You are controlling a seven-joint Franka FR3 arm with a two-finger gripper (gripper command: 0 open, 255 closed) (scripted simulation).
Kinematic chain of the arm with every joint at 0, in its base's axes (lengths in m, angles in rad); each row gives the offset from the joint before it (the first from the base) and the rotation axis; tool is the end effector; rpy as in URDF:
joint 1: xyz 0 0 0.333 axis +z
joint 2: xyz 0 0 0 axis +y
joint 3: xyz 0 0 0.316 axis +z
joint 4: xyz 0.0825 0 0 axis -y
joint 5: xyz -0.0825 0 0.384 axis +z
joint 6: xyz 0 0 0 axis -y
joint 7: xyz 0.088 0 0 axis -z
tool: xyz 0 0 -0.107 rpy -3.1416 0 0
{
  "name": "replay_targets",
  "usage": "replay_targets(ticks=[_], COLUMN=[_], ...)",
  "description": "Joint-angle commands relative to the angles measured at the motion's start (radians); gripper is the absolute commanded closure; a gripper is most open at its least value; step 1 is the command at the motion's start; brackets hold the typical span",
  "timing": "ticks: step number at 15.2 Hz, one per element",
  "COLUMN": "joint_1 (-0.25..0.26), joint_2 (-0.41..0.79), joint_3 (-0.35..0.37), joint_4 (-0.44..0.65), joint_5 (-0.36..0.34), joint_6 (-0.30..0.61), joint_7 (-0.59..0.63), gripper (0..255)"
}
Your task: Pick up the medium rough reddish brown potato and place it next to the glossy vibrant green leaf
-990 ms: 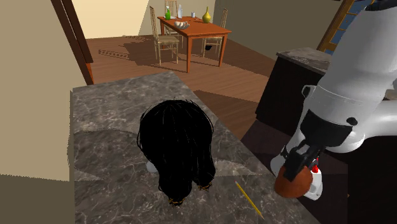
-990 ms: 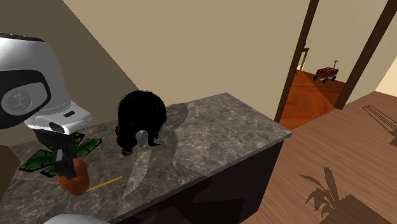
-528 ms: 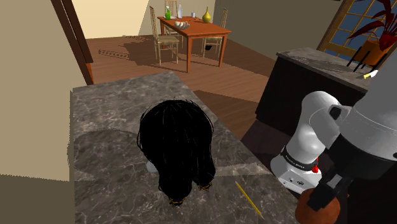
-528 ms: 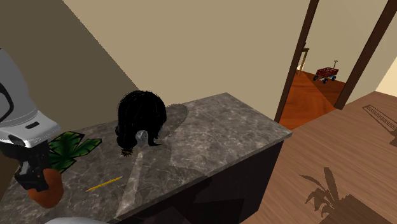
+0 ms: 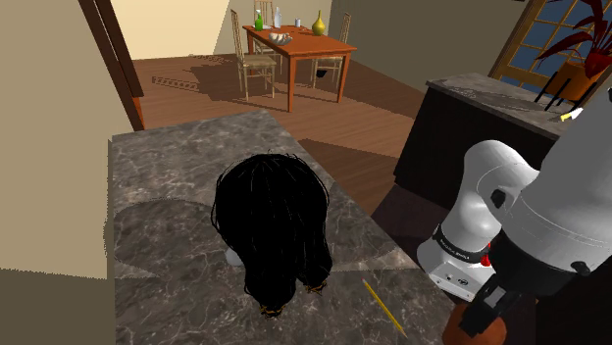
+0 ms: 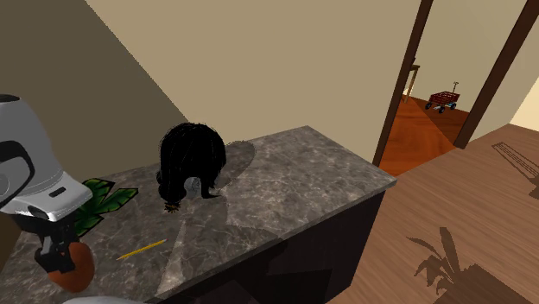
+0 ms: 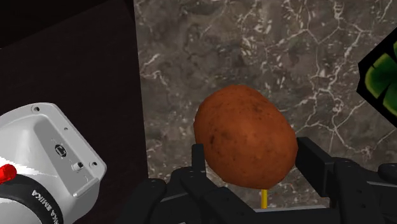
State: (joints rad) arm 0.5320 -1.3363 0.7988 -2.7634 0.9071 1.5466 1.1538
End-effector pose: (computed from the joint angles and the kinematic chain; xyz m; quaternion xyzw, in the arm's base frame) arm -0.0071 0.2899 0.4297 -0.9825 0.1737 0.0532 0.0421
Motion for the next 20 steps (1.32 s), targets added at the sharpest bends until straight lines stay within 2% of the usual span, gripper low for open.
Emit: replay_targets(ticks=[1, 13, 20], joint_1=[0.009, 0.052, 0.053], joint_2=[-0.004, 0.011, 0.012], joint_3=[0.025, 0.199, 0.199], joint_4=[-0.022, -0.133, -0.133], joint_5=[0.024, 0.191, 0.19], joint_6=[0.019, 0.141, 0.142], joint_7=[-0.002, -0.028, -0.028], gripper=[255, 255, 255])
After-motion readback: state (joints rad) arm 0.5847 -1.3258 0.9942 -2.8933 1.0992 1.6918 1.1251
